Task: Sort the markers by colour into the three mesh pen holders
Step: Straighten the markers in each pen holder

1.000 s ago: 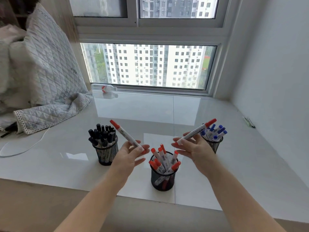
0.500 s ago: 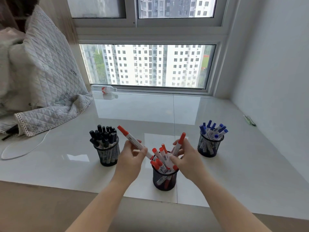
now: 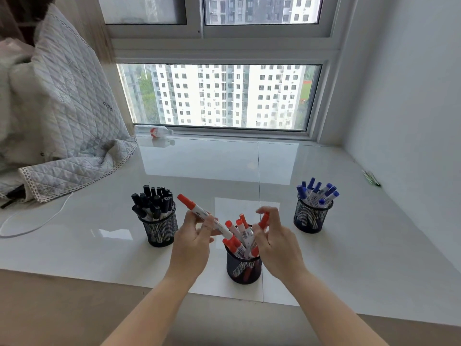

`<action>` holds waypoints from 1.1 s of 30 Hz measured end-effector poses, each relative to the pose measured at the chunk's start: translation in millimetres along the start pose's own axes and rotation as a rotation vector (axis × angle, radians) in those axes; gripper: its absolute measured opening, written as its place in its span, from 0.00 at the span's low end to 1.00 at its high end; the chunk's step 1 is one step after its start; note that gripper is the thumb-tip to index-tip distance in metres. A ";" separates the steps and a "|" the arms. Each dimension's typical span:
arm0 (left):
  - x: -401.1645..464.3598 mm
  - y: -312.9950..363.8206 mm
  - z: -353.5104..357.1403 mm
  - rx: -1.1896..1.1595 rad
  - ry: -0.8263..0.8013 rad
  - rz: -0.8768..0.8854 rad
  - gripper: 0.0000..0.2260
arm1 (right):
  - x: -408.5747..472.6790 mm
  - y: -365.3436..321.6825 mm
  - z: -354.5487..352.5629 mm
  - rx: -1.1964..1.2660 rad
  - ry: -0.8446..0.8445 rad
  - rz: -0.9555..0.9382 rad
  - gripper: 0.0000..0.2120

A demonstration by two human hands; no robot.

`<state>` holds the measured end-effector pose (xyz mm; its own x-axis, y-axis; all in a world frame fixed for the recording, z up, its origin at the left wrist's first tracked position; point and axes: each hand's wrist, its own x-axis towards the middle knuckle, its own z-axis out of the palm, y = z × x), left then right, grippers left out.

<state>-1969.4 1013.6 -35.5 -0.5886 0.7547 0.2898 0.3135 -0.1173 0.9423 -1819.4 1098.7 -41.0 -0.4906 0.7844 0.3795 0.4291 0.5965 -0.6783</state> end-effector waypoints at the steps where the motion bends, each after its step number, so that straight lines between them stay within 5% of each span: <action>1: -0.8 0.5 0.3 0.021 0.012 0.018 0.04 | -0.6 -0.7 -0.2 -0.011 -0.037 -0.004 0.04; 9: -0.5 10.3 1.3 0.028 0.114 0.081 0.07 | -4.2 1.7 3.6 -0.160 -0.107 0.003 0.10; 18: -23.2 15.0 -1.7 -0.001 0.116 0.226 0.37 | -2.0 14.6 -6.2 0.125 -0.017 0.157 0.15; 24: -22.1 9.1 4.0 0.228 0.079 0.303 0.28 | 1.1 21.8 -11.8 0.207 0.047 0.202 0.15; 28: -28.8 4.0 18.0 0.423 0.020 0.389 0.20 | 5.6 26.9 -12.1 0.188 0.141 0.215 0.06; 33: -30.9 -5.4 20.3 0.493 0.066 0.485 0.09 | 19.9 31.5 -13.7 0.098 -0.028 0.293 0.08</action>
<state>-1937.8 1004.0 -52.9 -0.3353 0.6487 0.6832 0.8456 -0.1126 0.5219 -1805.3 1135.4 -46.2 -0.3780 0.9147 0.1429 0.4803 0.3257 -0.8144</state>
